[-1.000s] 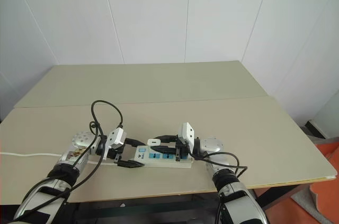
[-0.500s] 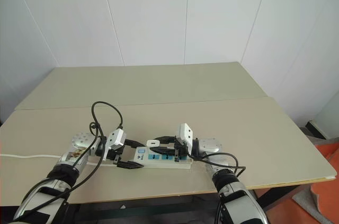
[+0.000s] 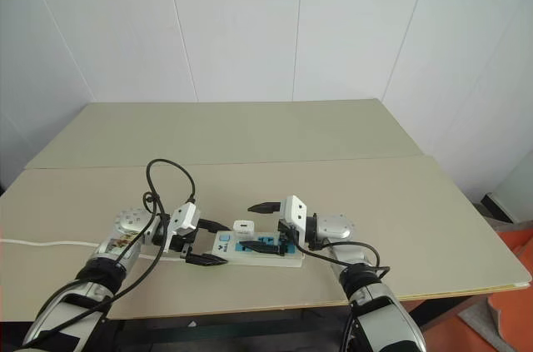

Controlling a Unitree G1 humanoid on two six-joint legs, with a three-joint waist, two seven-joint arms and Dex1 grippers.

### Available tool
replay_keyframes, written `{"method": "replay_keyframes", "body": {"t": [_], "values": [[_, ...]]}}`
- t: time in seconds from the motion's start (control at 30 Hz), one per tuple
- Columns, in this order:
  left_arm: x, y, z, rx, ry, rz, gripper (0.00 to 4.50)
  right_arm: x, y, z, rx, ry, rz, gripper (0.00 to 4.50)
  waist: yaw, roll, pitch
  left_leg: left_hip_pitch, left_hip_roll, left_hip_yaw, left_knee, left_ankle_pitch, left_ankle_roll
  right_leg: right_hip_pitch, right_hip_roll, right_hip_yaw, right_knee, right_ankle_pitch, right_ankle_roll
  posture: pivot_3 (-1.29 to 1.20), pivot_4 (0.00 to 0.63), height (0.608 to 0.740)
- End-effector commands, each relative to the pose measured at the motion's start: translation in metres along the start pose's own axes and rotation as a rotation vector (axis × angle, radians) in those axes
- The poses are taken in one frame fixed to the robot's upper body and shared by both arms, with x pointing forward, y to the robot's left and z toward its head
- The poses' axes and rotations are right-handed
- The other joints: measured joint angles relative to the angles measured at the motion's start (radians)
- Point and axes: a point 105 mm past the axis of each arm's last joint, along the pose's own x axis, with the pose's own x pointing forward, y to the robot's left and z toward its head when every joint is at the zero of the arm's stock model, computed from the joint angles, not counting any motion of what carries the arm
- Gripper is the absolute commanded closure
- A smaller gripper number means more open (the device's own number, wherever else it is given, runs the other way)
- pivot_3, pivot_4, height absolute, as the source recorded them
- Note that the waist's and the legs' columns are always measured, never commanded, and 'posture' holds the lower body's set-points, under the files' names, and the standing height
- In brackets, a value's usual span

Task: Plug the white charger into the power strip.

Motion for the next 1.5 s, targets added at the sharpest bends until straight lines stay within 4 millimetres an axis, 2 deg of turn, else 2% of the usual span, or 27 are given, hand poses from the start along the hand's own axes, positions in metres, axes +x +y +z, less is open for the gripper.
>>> {"method": "replay_keyframes", "body": {"t": [0.03, 0.07, 0.13, 0.2, 0.33, 0.4, 0.47, 0.63, 0.77, 0.87, 1.0, 1.2, 1.33, 1.5], "values": [[-0.002, -0.005, -0.004, -0.01, 0.05, -0.048, 1.24, -0.03, 0.04, -0.061, 0.226, 0.196, 0.042, 0.03, 0.001, 0.0, 0.0, 0.0, 0.0, -0.001, 0.0, 0.0, 0.0, 0.0, 0.0, 0.0, 0.0, 0.0, 0.0, 0.0, 0.15, 0.74], [-0.001, -0.004, -0.003, -0.015, 0.044, -0.046, 1.24, -0.031, 0.038, -0.059, 0.225, 0.186, 0.043, 0.03, 0.001, 0.0, 0.0, -0.001, 0.0, -0.002, 0.0, 0.0, 0.0, 0.0, 0.0, 0.0, 0.0, 0.0, 0.0, 0.0, 0.15, 0.74], [-0.001, -0.003, 0.001, 0.0, 0.012, -0.034, 0.5, -0.031, 0.035, -0.053, 0.215, 0.162, 0.04, 0.0, 0.001, 0.0, 0.0, -0.001, -0.001, -0.003, 0.0, 0.0, 0.0, 0.0, -0.001, 0.0, 0.0, -0.001, 0.001, 0.0, 0.15, 0.74], [-0.001, -0.002, 0.008, 0.005, -0.025, -0.034, 0.05, -0.033, 0.031, -0.044, 0.195, 0.13, 0.048, 0.0, 0.009, 0.0, 0.003, -0.002, -0.002, -0.004, 0.0, 0.0, 0.0, -0.001, -0.001, 0.0, 0.0, 0.0, 0.001, 0.0, 0.15, 0.74], [-0.004, -0.003, 0.014, 0.022, -0.026, -0.059, 0.05, -0.04, 0.021, -0.026, 0.118, 0.084, 0.027, 0.0, 0.03, 0.001, 0.012, -0.005, -0.004, -0.003, 0.0, 0.0, 0.0, -0.002, -0.003, -0.002, -0.001, -0.001, 0.003, 0.0, 0.15, 0.74], [-0.005, 0.0, 0.021, 0.056, -0.066, -0.013, 0.05, -0.046, 0.017, -0.017, 0.09, 0.062, 0.011, 0.0, 0.032, 0.002, 0.014, -0.009, -0.005, -0.003, 0.0, 0.0, 0.0, -0.004, -0.004, -0.002, -0.002, -0.001, 0.004, 0.0, 0.15, 0.74], [-0.008, 0.003, 0.029, 0.062, -0.106, 0.024, 0.05, -0.052, 0.011, -0.008, 0.066, 0.047, -0.013, 0.0, 0.034, 0.002, 0.015, -0.02, -0.006, -0.003, 0.001, 0.001, -0.001, -0.015, -0.005, -0.002, -0.002, 0.004, 0.012, 0.0, 0.15, 0.74], [-0.037, 0.002, 0.069, -0.01, -0.3, 0.044, 0.05, -0.077, -0.006, 0.024, 0.014, 0.002, -0.087, 0.0, 0.033, 0.004, 0.029, -0.037, -0.005, -0.003, 0.002, 0.001, -0.002, -0.031, -0.004, -0.004, -0.002, 0.011, 0.003, 0.0, 0.15, 0.74], [-0.064, -0.018, 0.081, -0.06, -0.236, -0.028, 0.05, -0.101, -0.015, 0.052, -0.014, -0.046, -0.142, 0.0, 0.021, 0.01, 0.053, -0.044, -0.005, -0.002, 0.002, 0.002, -0.002, -0.039, -0.004, -0.004, -0.001, 0.011, 0.003, 0.0, 0.15, 0.74], [-0.088, -0.032, 0.07, -0.056, -0.049, -0.039, 0.05, -0.13, -0.012, 0.069, -0.06, 0.005, -0.135, 0.0, 0.016, 0.014, 0.067, -0.058, -0.006, -0.001, 0.003, 0.004, -0.006, -0.056, -0.004, -0.001, 0.003, 0.012, 0.003, 0.0, 0.15, 0.74], [-0.117, -0.032, 0.059, -0.039, 0.067, 0.024, 0.05, -0.163, -0.007, 0.083, -0.11, 0.143, -0.12, 0.0, 0.025, 0.015, 0.069, -0.061, -0.006, 0.0, 0.003, 0.004, -0.007, -0.058, -0.004, -0.003, 0.001, 0.013, 0.002, 0.0, 0.15, 0.74], [-0.147, -0.038, 0.052, -0.043, 0.148, 0.073, 0.05, -0.2, 0.004, 0.102, -0.107, 0.311, -0.083, 0.0, 0.028, 0.015, 0.072, -0.063, -0.006, 0.001, 0.004, 0.004, -0.007, -0.058, -0.004, -0.004, 0.0, 0.013, 0.003, 0.0, 0.15, 0.74], [-0.151, -0.039, 0.049, -0.036, 0.162, 0.079, 0.05, -0.211, 0.012, 0.111, -0.096, 0.35, -0.07, 0.0, 0.028, 0.015, 0.072, -0.063, -0.006, 0.001, 0.004, 0.004, -0.007, -0.058, -0.004, -0.004, 0.0, 0.013, 0.003, 0.0, 0.15, 0.74], [-0.135, -0.04, 0.048, -0.032, 0.086, 0.05, 0.05, -0.215, 0.012, 0.11, -0.087, 0.372, -0.095, 0.0, 0.025, 0.014, 0.072, -0.063, -0.005, 0.002, 0.007, 0.004, -0.007, -0.057, -0.004, -0.004, 0.002, 0.013, 0.004, 0.0, 0.15, 0.74]]}}
